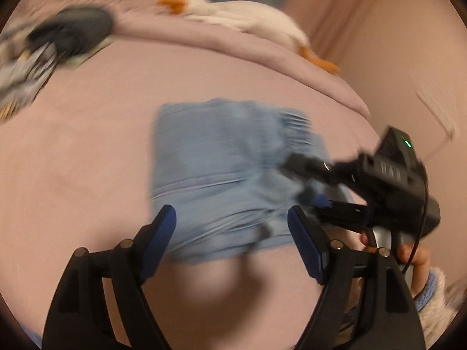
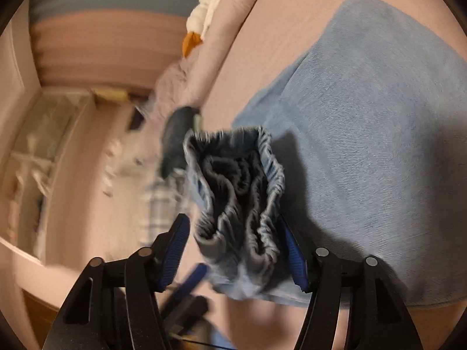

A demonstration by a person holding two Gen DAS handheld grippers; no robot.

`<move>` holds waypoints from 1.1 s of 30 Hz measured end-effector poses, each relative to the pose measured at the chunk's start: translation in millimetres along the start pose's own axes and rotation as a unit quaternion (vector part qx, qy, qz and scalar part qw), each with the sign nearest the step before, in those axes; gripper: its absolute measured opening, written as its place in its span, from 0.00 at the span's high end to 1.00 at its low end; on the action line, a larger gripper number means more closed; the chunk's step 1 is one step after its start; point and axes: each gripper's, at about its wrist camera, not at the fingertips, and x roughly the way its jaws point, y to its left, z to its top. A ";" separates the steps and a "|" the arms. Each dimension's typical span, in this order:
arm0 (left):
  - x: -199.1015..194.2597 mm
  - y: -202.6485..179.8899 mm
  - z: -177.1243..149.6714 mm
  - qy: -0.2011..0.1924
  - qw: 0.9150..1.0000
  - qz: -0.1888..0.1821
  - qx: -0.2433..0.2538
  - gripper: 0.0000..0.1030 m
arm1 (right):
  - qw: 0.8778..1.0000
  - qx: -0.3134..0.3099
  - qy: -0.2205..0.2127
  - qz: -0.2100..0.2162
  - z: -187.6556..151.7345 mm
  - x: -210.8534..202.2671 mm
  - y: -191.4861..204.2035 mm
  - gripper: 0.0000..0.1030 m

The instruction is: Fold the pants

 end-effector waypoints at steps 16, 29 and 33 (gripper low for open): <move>-8.6 60.8 -14.3 0.018 0.991 0.043 -0.122 0.24 | 0.972 -0.168 -0.103 -0.124 0.3 -52.3 47.6 0.69; 0.6 53.0 -13.9 0.035 0.994 0.043 -0.094 0.24 | 0.969 -0.078 -0.144 -0.183 16.2 -83.1 -30.4 0.69; 1.1 52.1 -15.9 0.033 0.993 0.041 -0.101 0.24 | 0.967 -0.090 -0.127 -0.201 22.2 -72.2 -29.8 0.67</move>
